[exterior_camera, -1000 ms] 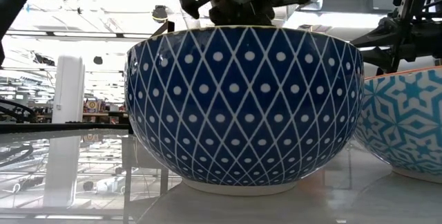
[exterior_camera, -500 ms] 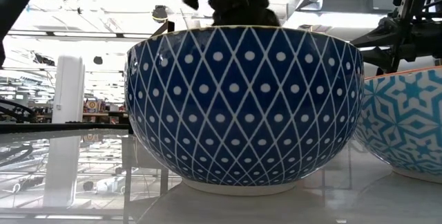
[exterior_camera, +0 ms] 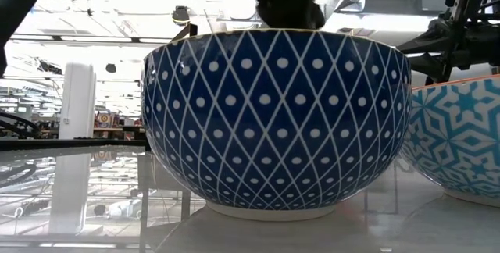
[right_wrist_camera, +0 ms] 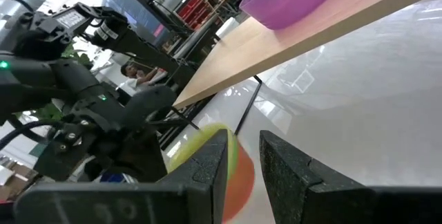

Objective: Place and stack bowls onto a shelf
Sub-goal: Stack the yellow bowl on top of the purple bowl on the shelf

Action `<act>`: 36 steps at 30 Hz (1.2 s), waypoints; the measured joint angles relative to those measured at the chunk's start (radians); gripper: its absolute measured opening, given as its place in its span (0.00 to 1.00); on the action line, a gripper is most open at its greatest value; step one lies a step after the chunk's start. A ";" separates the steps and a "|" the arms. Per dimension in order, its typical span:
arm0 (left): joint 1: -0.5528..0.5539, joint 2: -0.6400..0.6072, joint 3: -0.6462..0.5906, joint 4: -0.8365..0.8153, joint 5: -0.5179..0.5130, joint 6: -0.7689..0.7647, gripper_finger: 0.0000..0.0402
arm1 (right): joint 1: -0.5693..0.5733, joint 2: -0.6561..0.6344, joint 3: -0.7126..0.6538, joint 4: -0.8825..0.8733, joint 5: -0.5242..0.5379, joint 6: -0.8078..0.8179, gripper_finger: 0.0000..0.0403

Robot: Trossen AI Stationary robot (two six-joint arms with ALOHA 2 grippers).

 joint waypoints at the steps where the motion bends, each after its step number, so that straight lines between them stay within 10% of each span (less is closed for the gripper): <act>1: 0.004 0.000 0.000 0.007 0.033 -0.001 0.00 | 0.000 0.000 0.000 0.000 0.000 0.000 0.28; 16: 0.016 0.011 -0.003 0.035 0.064 -0.017 0.00 | 0.000 0.003 0.000 0.000 0.000 -0.003 0.28; 24: 0.013 0.017 0.073 -0.060 -0.155 -0.005 0.00 | 0.000 0.003 0.000 0.000 0.000 -0.002 0.28; 36: 0.021 0.011 0.082 -0.051 -0.052 -0.029 0.00 | 0.000 0.003 0.000 0.000 0.000 -0.002 0.28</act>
